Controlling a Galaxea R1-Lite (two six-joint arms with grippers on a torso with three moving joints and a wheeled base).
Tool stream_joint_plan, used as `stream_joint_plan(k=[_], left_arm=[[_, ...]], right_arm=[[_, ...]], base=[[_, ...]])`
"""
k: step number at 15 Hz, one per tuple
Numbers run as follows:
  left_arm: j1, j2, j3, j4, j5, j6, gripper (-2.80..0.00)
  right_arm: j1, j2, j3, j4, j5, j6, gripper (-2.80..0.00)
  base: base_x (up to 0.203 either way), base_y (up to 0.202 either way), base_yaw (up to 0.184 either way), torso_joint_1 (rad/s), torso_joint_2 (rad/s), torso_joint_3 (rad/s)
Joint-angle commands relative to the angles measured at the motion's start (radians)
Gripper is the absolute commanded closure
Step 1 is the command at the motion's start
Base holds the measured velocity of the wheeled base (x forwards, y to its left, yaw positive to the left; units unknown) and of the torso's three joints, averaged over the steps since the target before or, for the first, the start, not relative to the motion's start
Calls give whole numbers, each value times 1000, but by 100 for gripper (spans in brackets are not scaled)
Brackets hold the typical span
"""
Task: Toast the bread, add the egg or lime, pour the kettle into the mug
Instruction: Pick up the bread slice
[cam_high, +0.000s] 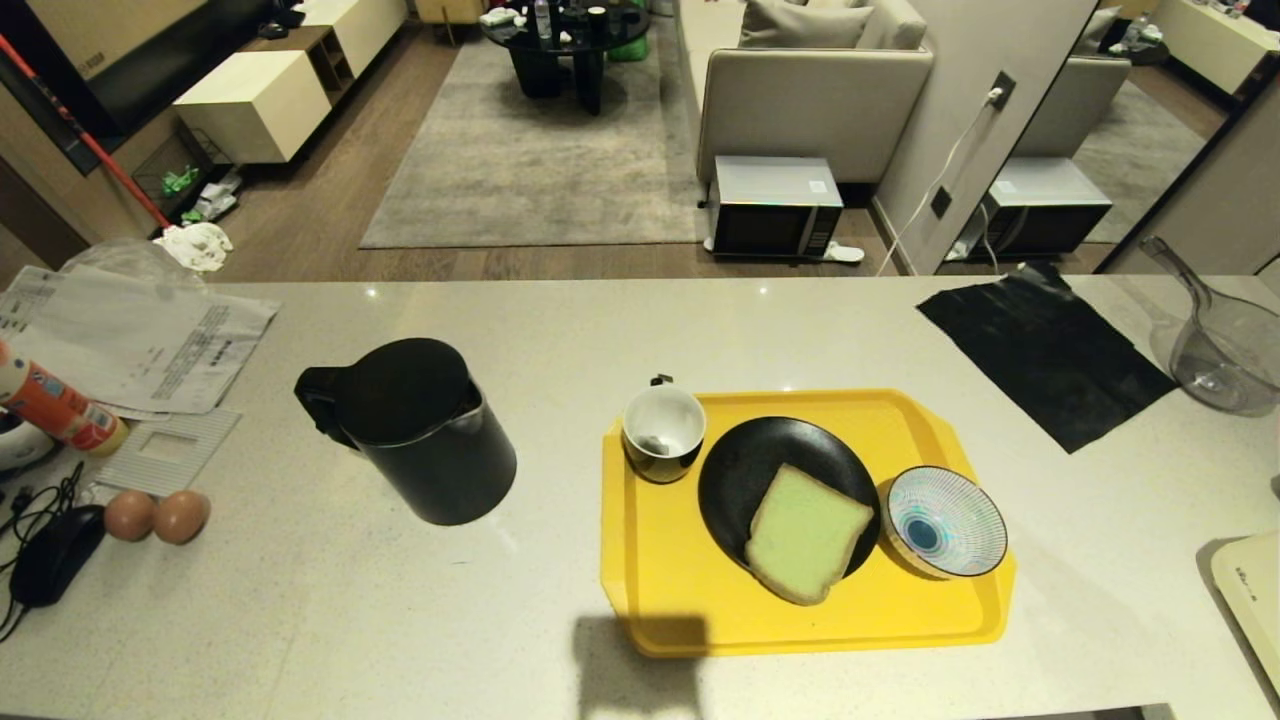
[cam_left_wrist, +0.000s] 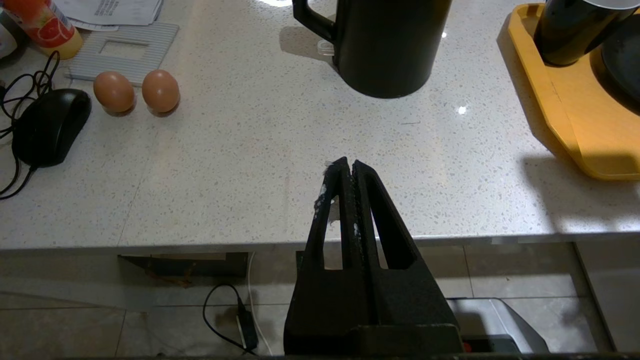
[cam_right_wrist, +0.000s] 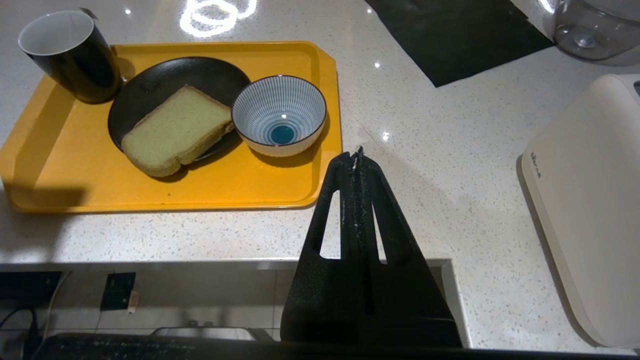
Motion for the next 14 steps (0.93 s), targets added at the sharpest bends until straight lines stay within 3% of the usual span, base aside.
stream_joint_plan(k=[1,14], left_arm=[[0,-1,0,0,0,0,0],[0,-1,0,0,0,0,0]], right_arm=[[0,2,26,-1,1,-2,0],[0,2,26,-1,3,-5,0]], base=[[0,0,0,0,0,0],[0,0,0,0,0,0]])
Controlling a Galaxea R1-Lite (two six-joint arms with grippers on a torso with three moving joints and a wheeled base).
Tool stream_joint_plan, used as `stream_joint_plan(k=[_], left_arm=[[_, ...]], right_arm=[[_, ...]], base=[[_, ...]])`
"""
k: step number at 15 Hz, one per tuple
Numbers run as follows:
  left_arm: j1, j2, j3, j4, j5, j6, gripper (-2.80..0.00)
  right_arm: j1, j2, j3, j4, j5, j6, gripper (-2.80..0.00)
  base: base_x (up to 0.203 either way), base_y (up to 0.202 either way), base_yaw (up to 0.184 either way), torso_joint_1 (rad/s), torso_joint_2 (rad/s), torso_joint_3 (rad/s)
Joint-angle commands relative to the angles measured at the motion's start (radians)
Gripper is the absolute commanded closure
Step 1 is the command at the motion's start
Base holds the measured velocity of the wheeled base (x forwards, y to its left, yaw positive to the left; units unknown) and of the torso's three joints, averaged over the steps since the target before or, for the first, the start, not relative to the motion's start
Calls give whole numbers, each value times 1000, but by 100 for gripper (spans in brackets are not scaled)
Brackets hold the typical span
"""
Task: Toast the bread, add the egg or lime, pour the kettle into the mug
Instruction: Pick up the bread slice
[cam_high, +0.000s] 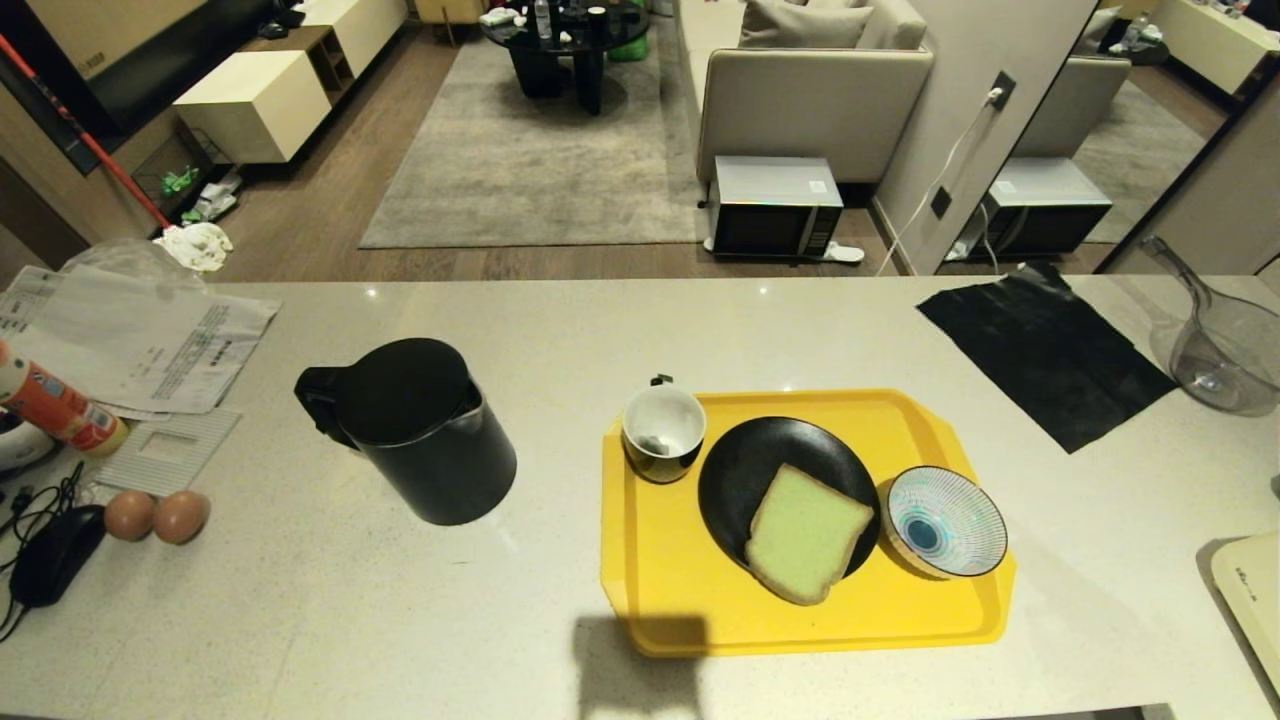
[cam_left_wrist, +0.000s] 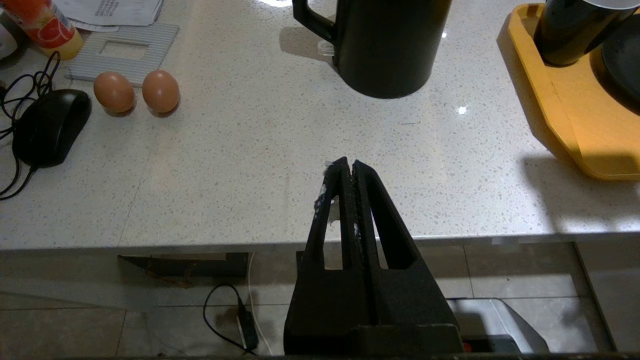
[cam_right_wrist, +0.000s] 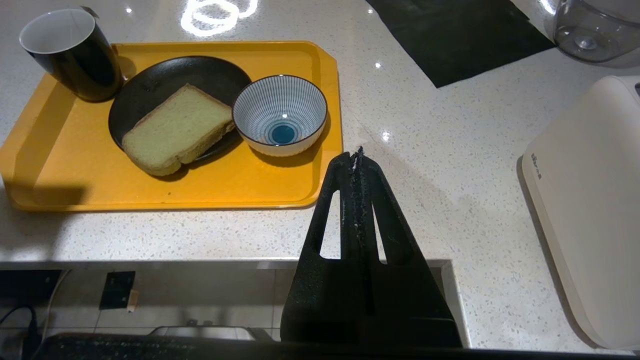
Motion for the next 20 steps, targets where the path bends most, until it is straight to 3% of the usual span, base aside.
stream_joint_plan(k=[1,11,14,16,20], left_arm=[[0,-1,0,0,0,0,0],[0,-1,0,0,0,0,0],[0,-1,0,0,0,0,0],[0,-1,0,0,0,0,0],[0,-1,0,0,0,0,0]], right_arm=[[0,2,26,-1,-1,0,0],[0,7,21,10,-1,-2,0],[0,110,-12,13,8,-8,0],[0,315,-163,26,25,34,0],[1,718,-658,104,116,95,0]], base=[[0,0,0,0,0,0],[0,0,0,0,0,0],[0,0,0,0,0,0],[0,0,0,0,0,0],[0,0,0,0,0,0]])
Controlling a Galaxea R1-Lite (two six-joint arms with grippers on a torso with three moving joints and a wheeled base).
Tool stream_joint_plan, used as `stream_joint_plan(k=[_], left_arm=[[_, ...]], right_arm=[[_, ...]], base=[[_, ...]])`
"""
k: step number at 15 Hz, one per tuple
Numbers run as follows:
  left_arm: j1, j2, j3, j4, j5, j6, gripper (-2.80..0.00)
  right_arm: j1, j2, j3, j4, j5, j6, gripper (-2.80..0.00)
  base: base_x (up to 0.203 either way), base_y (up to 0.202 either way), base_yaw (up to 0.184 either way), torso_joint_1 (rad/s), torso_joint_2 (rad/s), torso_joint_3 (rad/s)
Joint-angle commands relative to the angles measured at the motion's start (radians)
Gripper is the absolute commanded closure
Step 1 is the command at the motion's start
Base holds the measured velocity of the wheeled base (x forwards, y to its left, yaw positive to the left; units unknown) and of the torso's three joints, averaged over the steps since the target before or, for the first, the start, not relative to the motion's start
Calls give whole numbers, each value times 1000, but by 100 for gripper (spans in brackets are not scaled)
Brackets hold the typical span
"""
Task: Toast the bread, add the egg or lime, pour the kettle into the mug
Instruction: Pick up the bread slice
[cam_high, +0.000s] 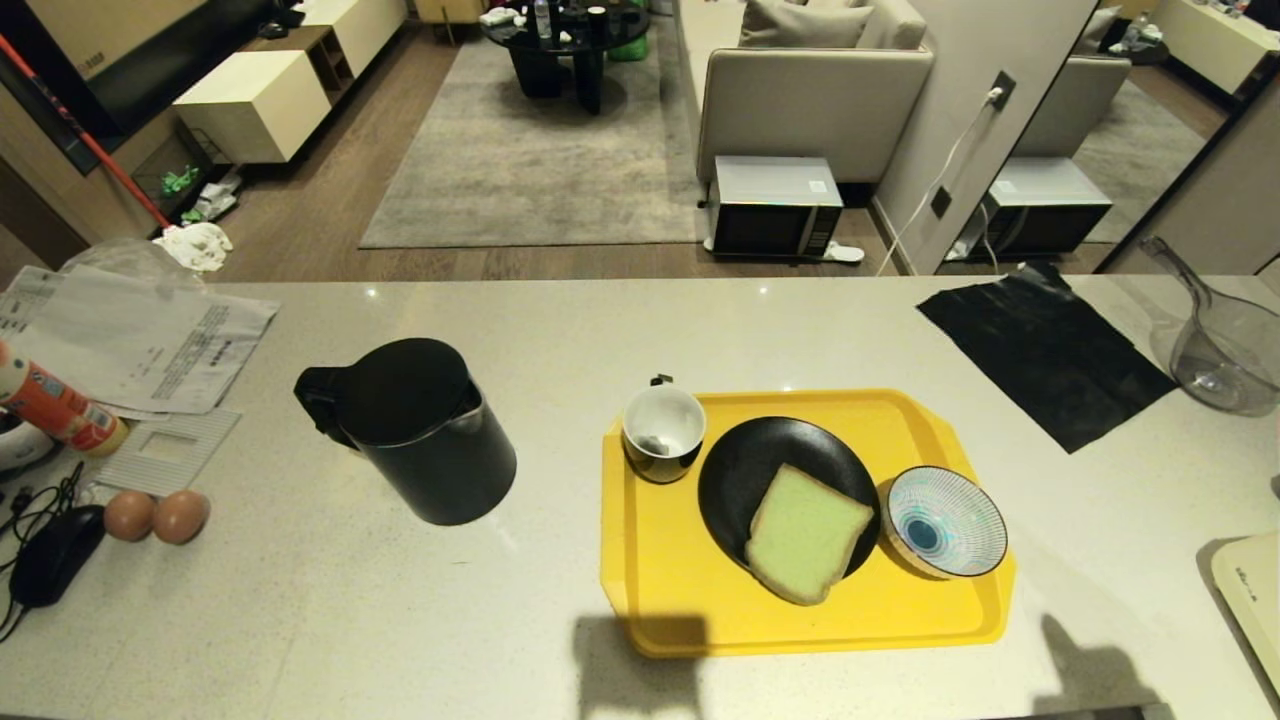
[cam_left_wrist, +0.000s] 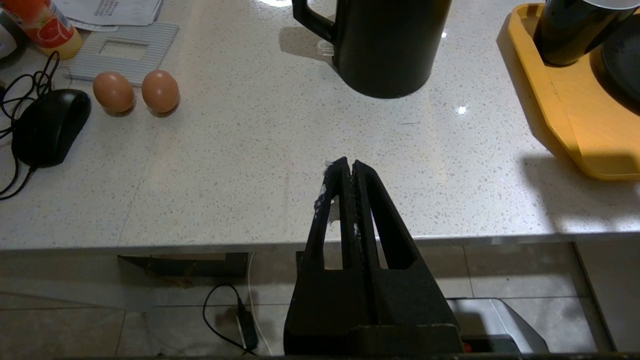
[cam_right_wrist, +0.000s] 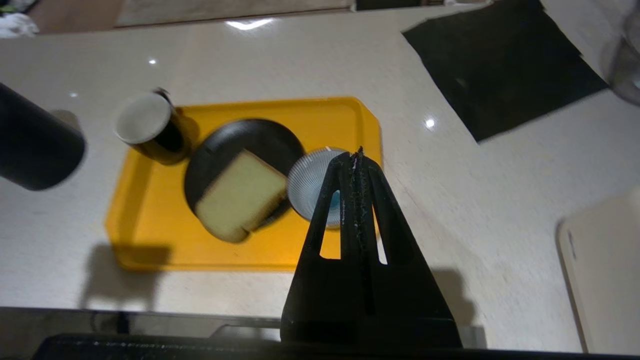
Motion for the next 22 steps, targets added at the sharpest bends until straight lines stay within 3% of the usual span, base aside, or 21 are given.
stream_joint_plan(k=[1,5,8,11,14,19,22], left_arm=[[0,-1,0,0,0,0,0],[0,-1,0,0,0,0,0],[0,-1,0,0,0,0,0],[0,-1,0,0,0,0,0],[0,-1,0,0,0,0,0],[0,-1,0,0,0,0,0],[0,-1,0,0,0,0,0]], right_arm=[[6,311,-287,92,59,14,0],[100,610,-619,390,100,18,0],[161,798,-713,529,9,-8,0],[262,890,-703,687,-172,-16,0],[352,929,-659,723,-264,-16,0],[485,921,-564,748,-339,-19,0],[581,902,-554,827,-335,-112,0]], base=[[0,0,0,0,0,0],[0,0,0,0,0,0],[0,0,0,0,0,0],[0,0,0,0,0,0],[0,0,0,0,0,0],[0,0,0,0,0,0],[0,0,0,0,0,0]])
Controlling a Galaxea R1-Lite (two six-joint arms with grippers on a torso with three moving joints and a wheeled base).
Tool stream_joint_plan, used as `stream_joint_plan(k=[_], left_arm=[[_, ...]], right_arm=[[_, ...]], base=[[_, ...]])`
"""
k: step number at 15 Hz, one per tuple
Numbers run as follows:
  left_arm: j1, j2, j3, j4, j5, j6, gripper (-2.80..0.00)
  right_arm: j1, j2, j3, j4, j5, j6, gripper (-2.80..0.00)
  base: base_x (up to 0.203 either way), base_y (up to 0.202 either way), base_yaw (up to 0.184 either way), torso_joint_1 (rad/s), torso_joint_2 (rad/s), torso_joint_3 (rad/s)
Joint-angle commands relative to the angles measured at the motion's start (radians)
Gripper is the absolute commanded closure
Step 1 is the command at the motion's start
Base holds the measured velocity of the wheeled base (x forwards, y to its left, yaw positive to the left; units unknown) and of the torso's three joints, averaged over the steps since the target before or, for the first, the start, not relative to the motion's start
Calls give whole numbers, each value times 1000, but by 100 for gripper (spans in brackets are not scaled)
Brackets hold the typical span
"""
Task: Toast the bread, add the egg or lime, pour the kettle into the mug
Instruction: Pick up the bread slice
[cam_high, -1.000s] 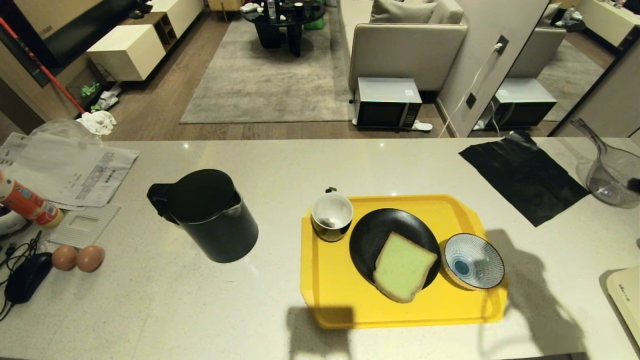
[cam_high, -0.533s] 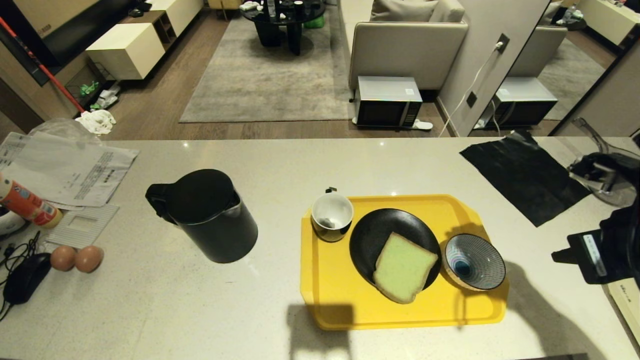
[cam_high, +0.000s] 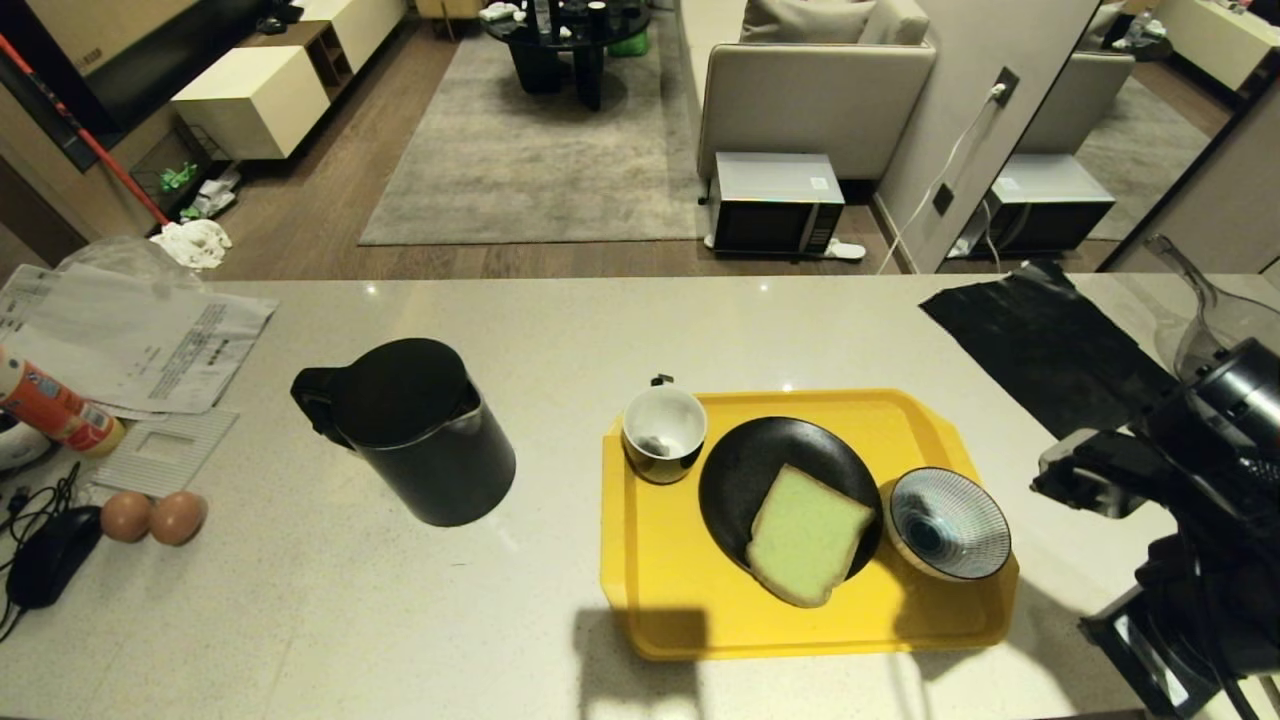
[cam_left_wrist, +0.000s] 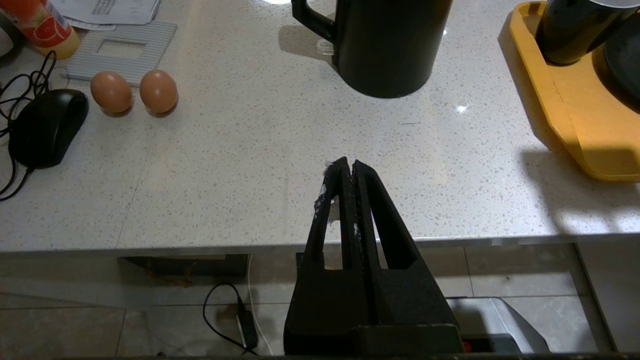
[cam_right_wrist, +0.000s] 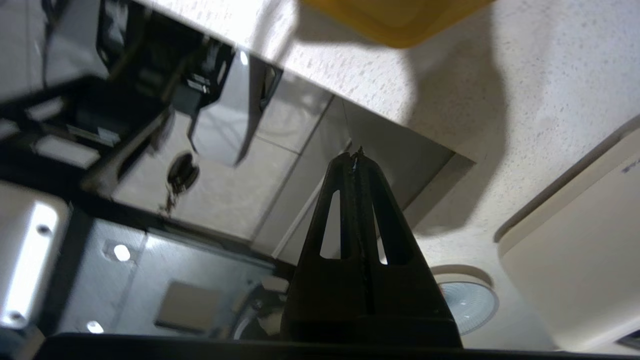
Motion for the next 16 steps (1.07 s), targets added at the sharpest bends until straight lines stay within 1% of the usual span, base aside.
stream_joint_plan(k=[1,3,4,5,7,11,13,16], left_arm=[[0,-1,0,-1,0,0,0],[0,-1,0,-1,0,0,0],[0,-1,0,-1,0,0,0],[0,-1,0,-1,0,0,0],[0,-1,0,-1,0,0,0],[0,-1,0,-1,0,0,0],[0,-1,0,-1,0,0,0],[0,-1,0,-1,0,0,0]], right_arm=[[81,-13,7,17,9,-65,0],[181,8,11,-8,25,-80,0],[218,35,20,-62,30,-83,0],[241,67,33,-138,30,-85,0],[267,132,32,-215,15,-88,0],[320,303,-15,-352,-102,-87,0],[347,381,-66,-374,-145,-85,0],[361,484,-163,-379,-190,-86,0]], base=[[0,0,0,0,0,0],[0,0,0,0,0,0],[0,0,0,0,0,0],[0,0,0,0,0,0],[0,0,0,0,0,0],[0,0,0,0,0,0],[0,0,0,0,0,0],[0,0,0,0,0,0]])
